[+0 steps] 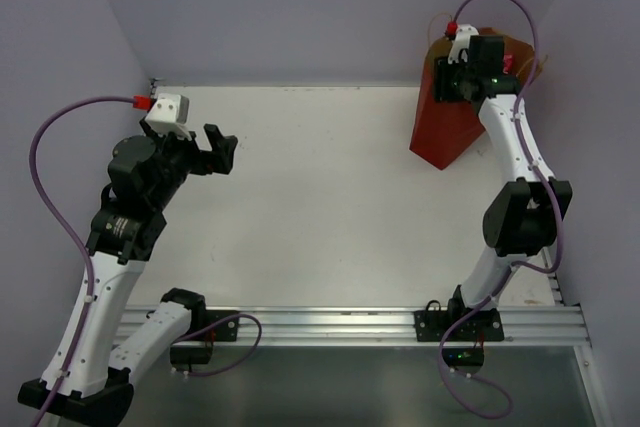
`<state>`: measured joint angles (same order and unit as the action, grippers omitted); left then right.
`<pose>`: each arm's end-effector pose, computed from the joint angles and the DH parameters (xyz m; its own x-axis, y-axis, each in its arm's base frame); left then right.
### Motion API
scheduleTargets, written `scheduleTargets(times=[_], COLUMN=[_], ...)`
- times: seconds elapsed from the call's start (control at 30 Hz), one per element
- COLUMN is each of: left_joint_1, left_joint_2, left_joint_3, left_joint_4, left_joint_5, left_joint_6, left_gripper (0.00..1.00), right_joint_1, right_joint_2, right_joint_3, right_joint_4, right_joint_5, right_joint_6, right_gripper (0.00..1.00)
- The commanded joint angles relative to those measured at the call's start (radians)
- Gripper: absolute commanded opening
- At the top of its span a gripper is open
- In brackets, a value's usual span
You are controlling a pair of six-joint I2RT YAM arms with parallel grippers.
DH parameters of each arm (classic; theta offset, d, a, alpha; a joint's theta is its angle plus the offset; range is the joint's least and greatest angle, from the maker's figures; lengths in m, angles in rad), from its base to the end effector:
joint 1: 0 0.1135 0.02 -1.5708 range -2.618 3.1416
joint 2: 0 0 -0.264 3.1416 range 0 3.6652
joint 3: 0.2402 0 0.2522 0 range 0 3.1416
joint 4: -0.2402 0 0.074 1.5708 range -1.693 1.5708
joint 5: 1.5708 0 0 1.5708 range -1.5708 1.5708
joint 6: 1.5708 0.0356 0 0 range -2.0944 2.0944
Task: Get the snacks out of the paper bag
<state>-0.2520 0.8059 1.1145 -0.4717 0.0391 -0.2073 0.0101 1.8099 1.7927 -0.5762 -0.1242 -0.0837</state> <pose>0.1551 -0.0414 0.4177 -0.2128 -0.1576 -0.9643 0.2480 0.9459 -0.2093 0.4190 0.0086 0.3646 -0.5478 -0.0885 -0.8319 -0.1591 0.9873 -0.0003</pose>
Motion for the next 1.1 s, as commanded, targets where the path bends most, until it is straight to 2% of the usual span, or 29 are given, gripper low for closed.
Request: scheduleTargets(times=[0.0, 0.07, 0.1, 0.23, 0.27, 0.47, 0.57, 0.8, 0.9, 1.0, 1.03, 1.07], left_joint_1=[-0.009, -0.009, -0.009, -0.009, -0.009, -0.009, -0.009, -0.009, -0.009, -0.009, -0.009, -0.009], left_joint_2=[0.004, 0.004, 0.006, 0.009, 0.009, 0.024, 0.038, 0.075, 0.082, 0.091, 0.095, 0.099], left_joint_3=[0.001, 0.002, 0.002, 0.013, 0.016, 0.037, 0.047, 0.083, 0.093, 0.099, 0.097, 0.099], left_joint_4=[0.048, 0.05, 0.051, 0.051, 0.05, 0.054, 0.058, 0.058, 0.053, 0.05, 0.05, 0.048], left_joint_5=[-0.007, -0.002, -0.001, 0.002, 0.004, 0.024, 0.041, 0.094, 0.114, 0.14, 0.143, 0.151], left_joint_6=[0.026, 0.025, 0.025, 0.025, 0.025, 0.022, 0.017, -0.001, -0.009, -0.02, -0.021, -0.026], left_gripper=[1.0, 1.0, 1.0, 1.0, 1.0, 1.0, 1.0, 1.0, 1.0, 1.0, 1.0, 1.0], right_joint_1=[0.001, 0.001, 0.001, 0.001, 0.004, 0.048, 0.093, 0.24, 0.266, 0.268, 0.268, 0.266], right_joint_2=[-0.026, -0.041, -0.055, -0.098, -0.112, -0.297, -0.429, -0.699, -0.815, -0.917, -0.931, -0.942], right_joint_3=[-0.021, -0.032, -0.036, -0.052, -0.059, -0.214, -0.338, -0.651, -0.731, -0.718, -0.693, -0.666], right_joint_4=[-0.022, -0.021, -0.022, -0.056, -0.069, -0.074, -0.06, -0.028, -0.057, -0.097, -0.109, -0.144], right_joint_5=[-0.034, -0.043, -0.046, -0.1, -0.121, -0.184, -0.247, -0.244, -0.242, -0.189, -0.151, -0.109], right_joint_6=[-0.036, -0.034, -0.033, -0.03, -0.03, 0.012, 0.064, 0.228, 0.26, 0.288, 0.298, 0.309], right_gripper=[0.37, 0.3, 0.22, 0.04, 0.02, 0.02, 0.04, 0.07, 0.13, 0.4, 0.55, 0.61])
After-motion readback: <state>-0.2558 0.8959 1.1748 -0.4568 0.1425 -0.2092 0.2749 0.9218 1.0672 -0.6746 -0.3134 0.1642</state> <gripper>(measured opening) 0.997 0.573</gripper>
